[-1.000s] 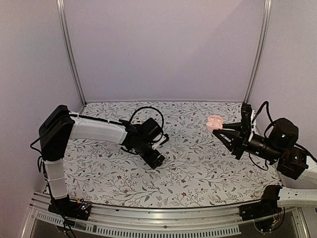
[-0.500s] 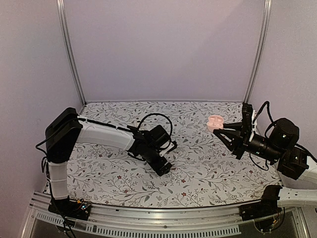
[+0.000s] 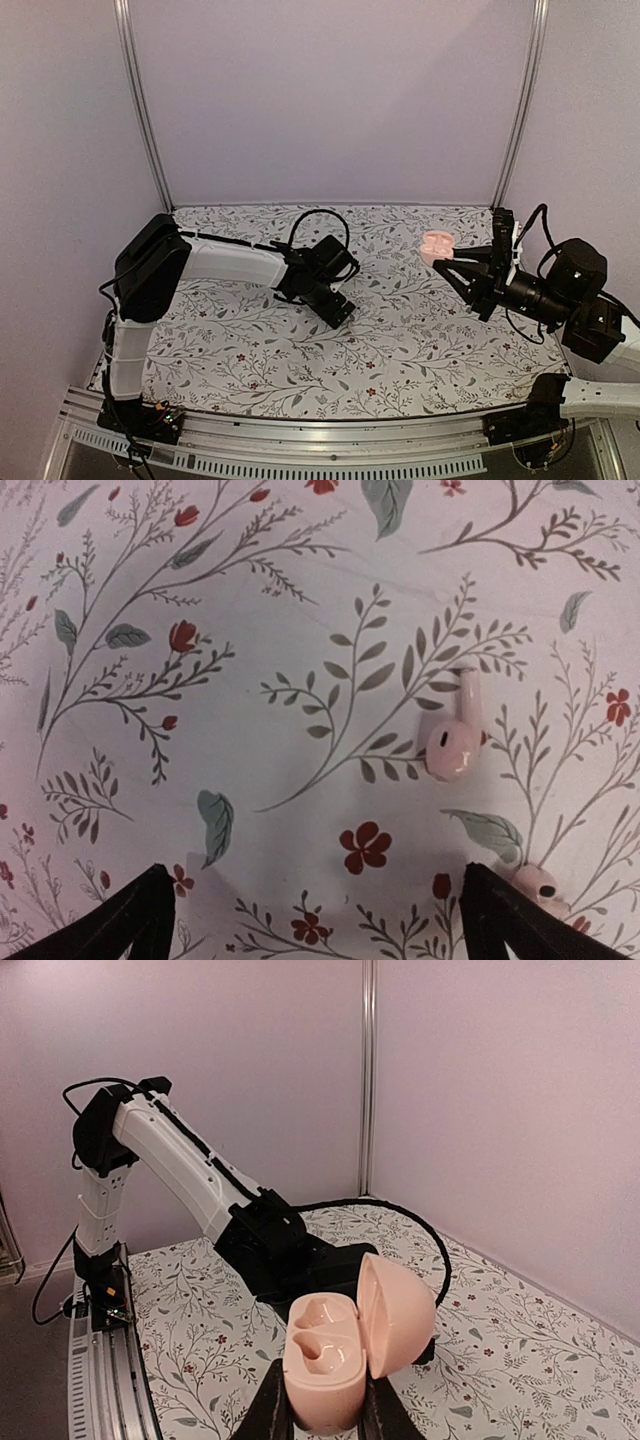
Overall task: Insert the wireless bluetooth earbuds into the charging case
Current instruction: Pick up the right earbud from the center of the board.
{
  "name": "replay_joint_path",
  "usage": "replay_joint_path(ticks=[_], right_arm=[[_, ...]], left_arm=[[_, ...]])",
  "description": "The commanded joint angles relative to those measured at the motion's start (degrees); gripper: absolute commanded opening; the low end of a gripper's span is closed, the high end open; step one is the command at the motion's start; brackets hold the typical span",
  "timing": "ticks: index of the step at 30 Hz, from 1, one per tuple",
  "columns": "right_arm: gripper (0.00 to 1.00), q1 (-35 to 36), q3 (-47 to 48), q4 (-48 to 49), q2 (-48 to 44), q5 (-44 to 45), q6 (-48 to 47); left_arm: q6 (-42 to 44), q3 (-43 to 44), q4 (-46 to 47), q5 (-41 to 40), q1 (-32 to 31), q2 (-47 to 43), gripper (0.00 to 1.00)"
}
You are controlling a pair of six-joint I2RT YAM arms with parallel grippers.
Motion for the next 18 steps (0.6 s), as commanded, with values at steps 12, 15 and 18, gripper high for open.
replay_joint_path(ticks=[12,15,18], right_arm=[[0.0,-0.21,-0.85,0.28,-0.21,-1.55,0.86],[0.0,-0.21,-0.57,0.18,0.08,-1.93,1.03],[0.0,-0.21,-0.34,-0.27,-0.15,-1.62,1.04]], left_arm=[[4.79,-9.67,12.58,18.45,1.83,-14.42,0.92],[4.92,-7.1,9.08,22.28,1.85,-13.19,0.84],[3.19,-0.07,0.08,21.14,0.79,-7.72,0.77]])
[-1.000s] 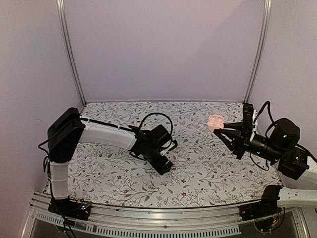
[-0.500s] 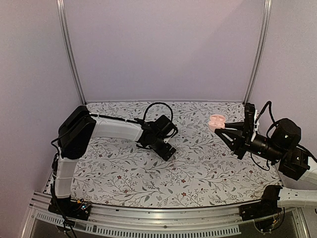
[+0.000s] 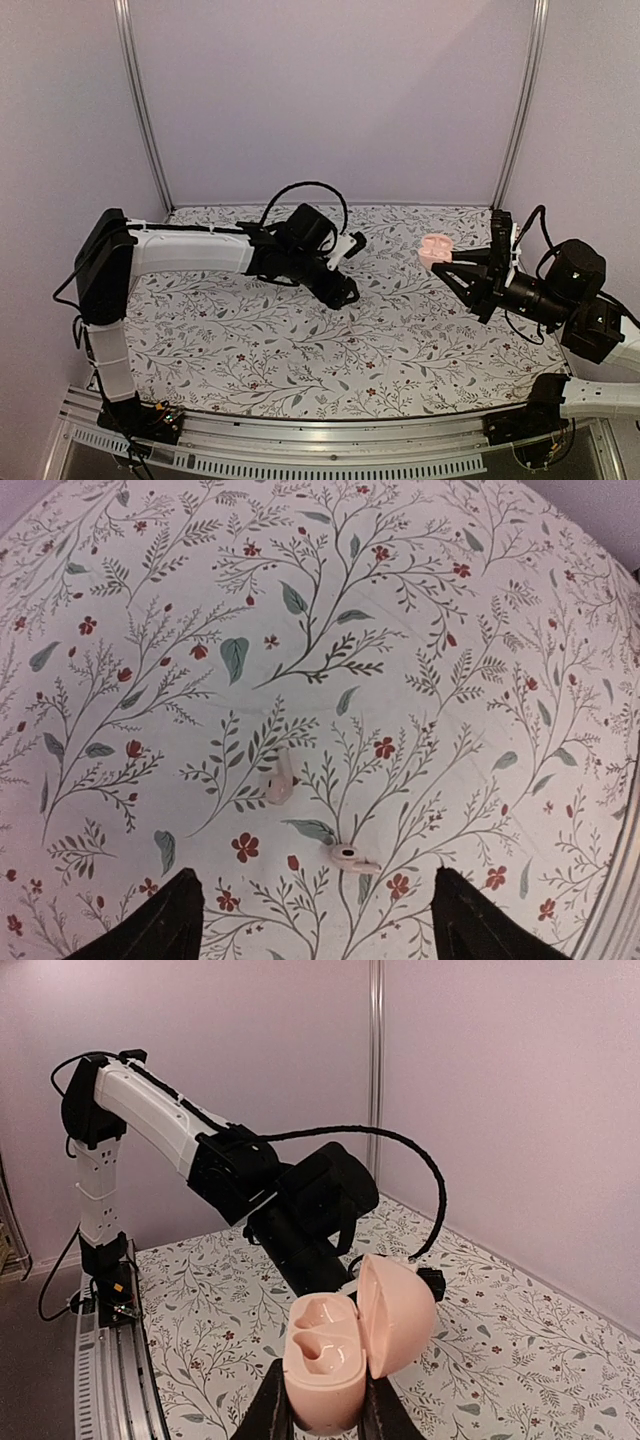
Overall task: Insert the wireless bluetooth earbuds into the charging case
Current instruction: Pick up the right earbud from the center of the board.
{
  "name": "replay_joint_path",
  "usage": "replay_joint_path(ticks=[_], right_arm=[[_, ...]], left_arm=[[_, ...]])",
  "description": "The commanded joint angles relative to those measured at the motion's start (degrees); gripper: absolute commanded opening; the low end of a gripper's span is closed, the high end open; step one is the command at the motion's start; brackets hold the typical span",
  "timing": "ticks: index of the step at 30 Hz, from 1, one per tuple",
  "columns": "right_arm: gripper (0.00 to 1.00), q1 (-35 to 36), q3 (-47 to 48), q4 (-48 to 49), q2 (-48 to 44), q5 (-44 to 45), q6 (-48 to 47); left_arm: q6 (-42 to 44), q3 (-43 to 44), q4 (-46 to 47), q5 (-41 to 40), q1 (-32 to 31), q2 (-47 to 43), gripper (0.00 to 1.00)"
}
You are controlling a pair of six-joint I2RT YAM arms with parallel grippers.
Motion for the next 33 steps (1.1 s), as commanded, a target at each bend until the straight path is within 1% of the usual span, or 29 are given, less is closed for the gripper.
replay_joint_path(ticks=[1,4,8,18,33], right_arm=[[0.0,-0.21,-0.06,-0.24,-0.48,-0.21,0.62],[0.0,-0.21,-0.06,-0.58,-1.15,0.51,0.54],[0.0,-0.21,-0.06,-0.5,-1.39,0.98,0.45],[0.0,-0.17,-0.23,-0.55,-1.52,1.09,0.53],[0.0,-0.21,-0.15,-0.41,-0.86,0.88,0.54]], left_arm=[[-1.11,8.17,-9.01,2.87,-1.27,6.85,0.76],[-3.2,14.17,-15.01,0.78,-2.33,10.47,0.73],[-5.57,17.46,-18.74,-1.41,-2.69,13.21,0.68],[-4.49,21.27,-21.87,-3.11,-2.75,19.07,0.6],[-2.07,23.19,-22.17,-2.26,-2.85,21.68,0.45]])
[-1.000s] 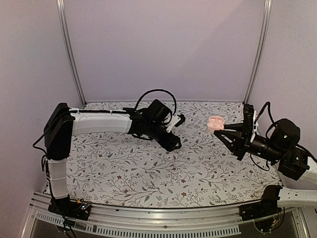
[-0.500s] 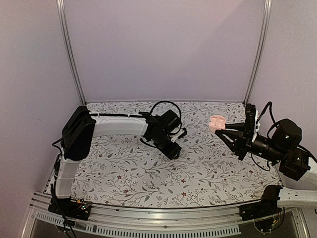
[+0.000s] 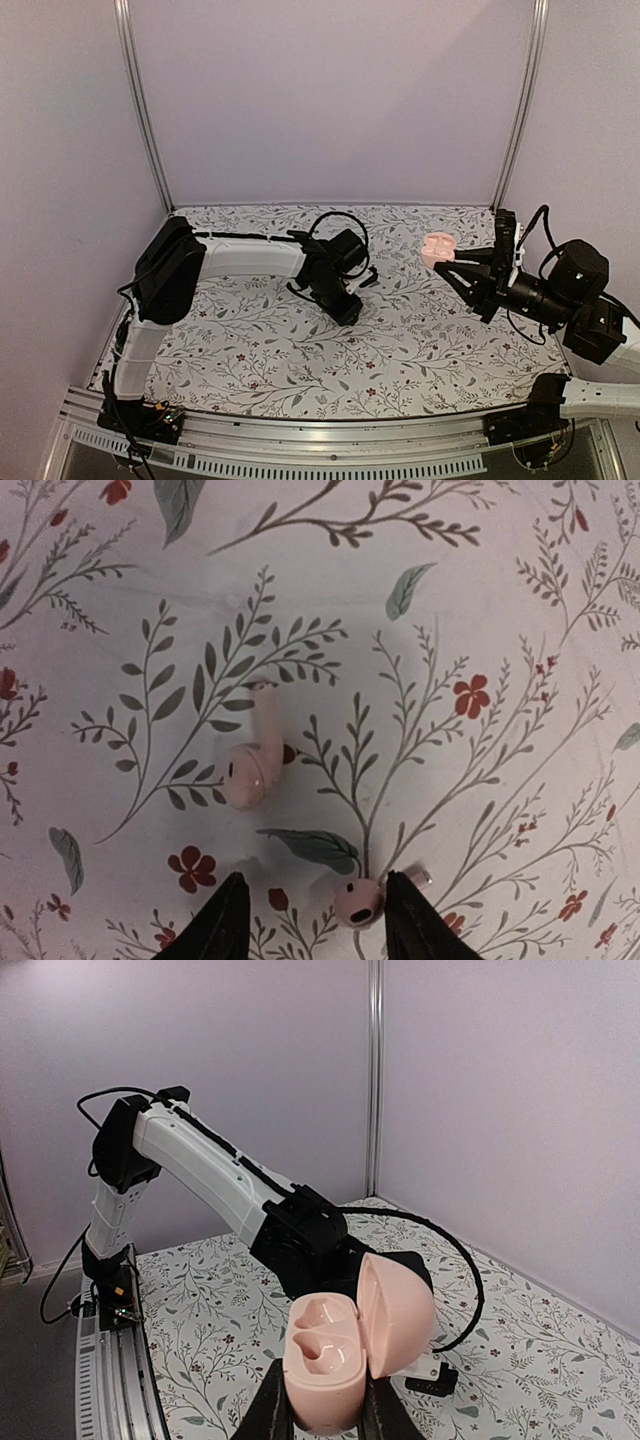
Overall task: Insert the wireless bluetooth earbuds into the charging case
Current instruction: Pick up the right earbud from the center of the board.
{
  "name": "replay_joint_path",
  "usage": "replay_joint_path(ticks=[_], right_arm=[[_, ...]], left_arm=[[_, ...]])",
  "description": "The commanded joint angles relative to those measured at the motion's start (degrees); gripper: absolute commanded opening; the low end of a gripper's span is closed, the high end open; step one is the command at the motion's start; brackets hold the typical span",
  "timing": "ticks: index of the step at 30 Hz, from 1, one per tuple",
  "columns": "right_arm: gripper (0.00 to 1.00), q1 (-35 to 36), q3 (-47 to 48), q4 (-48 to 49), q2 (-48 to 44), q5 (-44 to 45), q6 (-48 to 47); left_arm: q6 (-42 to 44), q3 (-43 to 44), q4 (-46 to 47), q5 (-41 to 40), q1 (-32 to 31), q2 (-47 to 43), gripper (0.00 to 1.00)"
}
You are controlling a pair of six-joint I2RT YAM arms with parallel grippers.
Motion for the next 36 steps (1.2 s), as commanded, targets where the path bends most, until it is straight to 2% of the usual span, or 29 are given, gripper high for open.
replay_joint_path(ticks=[1,6,11,16,22,28,36], right_arm=[[0.0,-0.21,-0.14,-0.22,0.04,0.86,0.49],[0.0,-0.21,-0.14,-0.16,0.29,0.93,0.34],[0.0,-0.21,-0.07,-0.03,0.73,0.84,0.31],[0.0,-0.2,-0.06,-0.14,0.66,0.73,0.23],[0.0,-0.21,-0.06,-0.25,0.58,0.73,0.23],[0.0,-0.21,0.11,-0.44,0.51,0.79,0.31],[0.0,-0.21,0.21,-0.61,0.3,0.8,0.29]], left_arm=[[1.46,2.17,-1.23,0.19,-0.43,1.37,0.43],[1.54,2.35,-1.86,0.79,-0.42,0.87,0.36],[2.18,1.63,-2.19,1.19,-0.56,0.09,0.34],[7.27,-0.7,-2.99,0.24,-1.75,-1.8,0.3],[13.88,-7.61,-1.64,-6.24,-2.64,-6.88,0.27],[18.17,-21.49,8.95,-10.7,-2.64,-16.06,0.3],[21.96,-44.88,35.54,-10.98,-2.68,-35.06,0.37]])
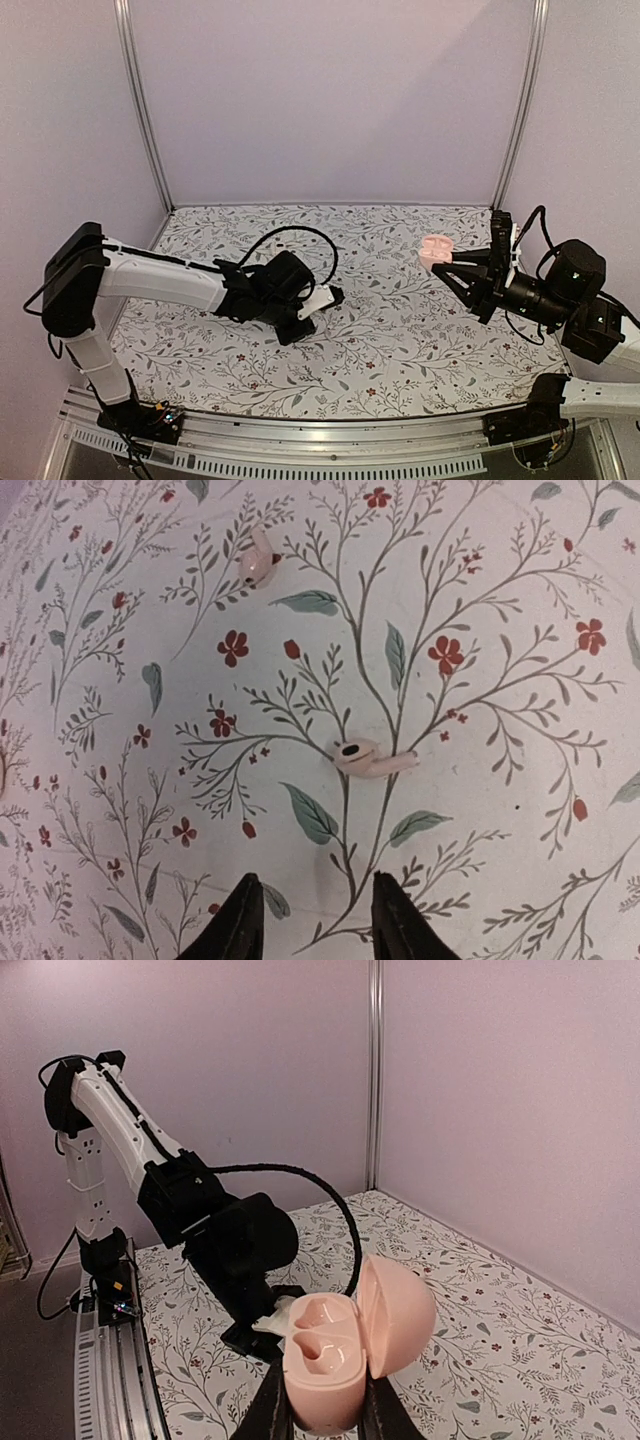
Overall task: Insert the wireless bluetooth earbuds into the charging case
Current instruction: Pick up the right earbud from the center of the board.
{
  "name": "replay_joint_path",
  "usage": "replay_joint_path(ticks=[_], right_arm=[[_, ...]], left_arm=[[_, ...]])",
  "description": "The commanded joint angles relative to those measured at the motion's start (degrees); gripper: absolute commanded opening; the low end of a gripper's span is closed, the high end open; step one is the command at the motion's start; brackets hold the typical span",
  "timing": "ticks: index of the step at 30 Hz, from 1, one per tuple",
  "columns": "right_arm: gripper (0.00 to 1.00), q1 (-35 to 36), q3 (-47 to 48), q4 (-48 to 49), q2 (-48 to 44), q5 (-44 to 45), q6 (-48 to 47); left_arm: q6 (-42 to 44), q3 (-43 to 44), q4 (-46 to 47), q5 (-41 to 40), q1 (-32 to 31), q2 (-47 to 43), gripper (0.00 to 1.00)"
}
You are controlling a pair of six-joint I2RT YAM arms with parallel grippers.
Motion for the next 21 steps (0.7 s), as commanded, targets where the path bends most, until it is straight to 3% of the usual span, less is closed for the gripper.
replay_joint_path(ticks=[1,3,5,8,12,16,21], right_arm=[[0.0,-0.21,0.21,-0.4,-0.44,0.84,0.33],[0.0,-0.21,0.29,-0.34,-0.23,0.81,0.34],[0.0,-0.2,0.46,-0.41,0.05,0.8,0.34],[0.0,-0.21,0.73,-0.68,0.46,1.13,0.34],[0.0,-0.21,0.82,-1.08,0.14,1.93,0.55],[0.0,-0.21,1.11,-1.65,-0.03,3.05,0.6],[0.0,-0.21,0.75,-1.49,-0.18,3.01,0.6]], left_arm=[[2.31,-9.43,18.42,-1.67,-0.08,-10.35,0.4],[-1.38,-10.02,20.88,-1.9,0.38,-11.92,0.58],[-5.85,-6.84,16.54,-1.37,0.71,-10.23,0.66],[-13.46,2.86,6.37,-1.49,0.87,-4.65,0.66],[-22.97,9.66,-0.47,0.74,0.95,-0.44,0.65],[-31.58,20.28,-16.61,0.94,0.69,7.86,0.6],[-39.12,22.65,-22.29,3.13,-0.4,11.36,0.54]])
